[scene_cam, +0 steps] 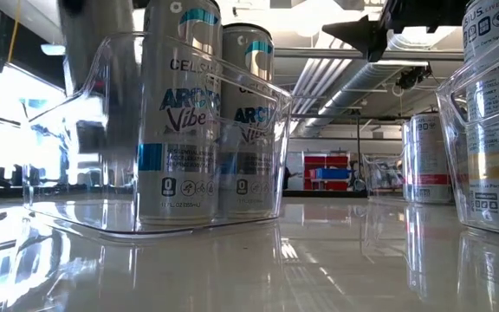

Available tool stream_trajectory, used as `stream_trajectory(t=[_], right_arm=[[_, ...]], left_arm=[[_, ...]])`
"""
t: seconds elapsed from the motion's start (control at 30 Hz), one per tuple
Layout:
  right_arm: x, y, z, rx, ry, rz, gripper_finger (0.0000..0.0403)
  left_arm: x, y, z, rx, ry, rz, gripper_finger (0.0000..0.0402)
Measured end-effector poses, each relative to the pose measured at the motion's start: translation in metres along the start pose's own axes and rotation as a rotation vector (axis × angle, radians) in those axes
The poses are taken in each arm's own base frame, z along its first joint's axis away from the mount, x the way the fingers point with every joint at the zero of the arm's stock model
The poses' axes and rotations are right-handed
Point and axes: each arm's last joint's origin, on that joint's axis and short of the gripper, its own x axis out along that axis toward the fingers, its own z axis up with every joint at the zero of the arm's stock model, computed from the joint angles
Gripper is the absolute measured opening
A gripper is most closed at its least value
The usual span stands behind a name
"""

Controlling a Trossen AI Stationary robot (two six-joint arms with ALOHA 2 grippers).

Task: Sort soda cans
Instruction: Adjust the white-blue soda can in the bottom left transparent bin

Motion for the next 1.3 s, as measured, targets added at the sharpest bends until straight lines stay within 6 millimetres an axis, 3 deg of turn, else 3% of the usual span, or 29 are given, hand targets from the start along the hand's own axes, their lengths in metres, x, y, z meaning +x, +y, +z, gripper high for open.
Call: stream_trajectory(t=[0.3,0.5,0.73,1.0,1.3], right_arm=[[-0.002,0.007,-0.001,0.008,0.008,0.033,0.0383],[-0.002,0.008,-0.002,0.009,0.010,0.039,0.0383],[-0.002,0.008,-0.003,0.005,0.020,0.037,0.0383],[-0.002,0.008,-0.005,0.011,0.035,0.033,0.0383],[0.002,0.007,-0.012,0.022,0.063,0.009,0.0383]], left_arm=[[0.046,0.005,0.031,0.113,0.031,0.012,0.0261],[0.051,0.017,0.040,0.137,0.013,-0.003,0.0296],[0.046,0.032,0.043,0.098,-0.003,-0.018,0.0315],[0.036,0.035,0.038,0.060,0.003,-0.068,0.0317],[0.007,0.035,0.022,-0.006,-0.040,-0.076,0.0317]])
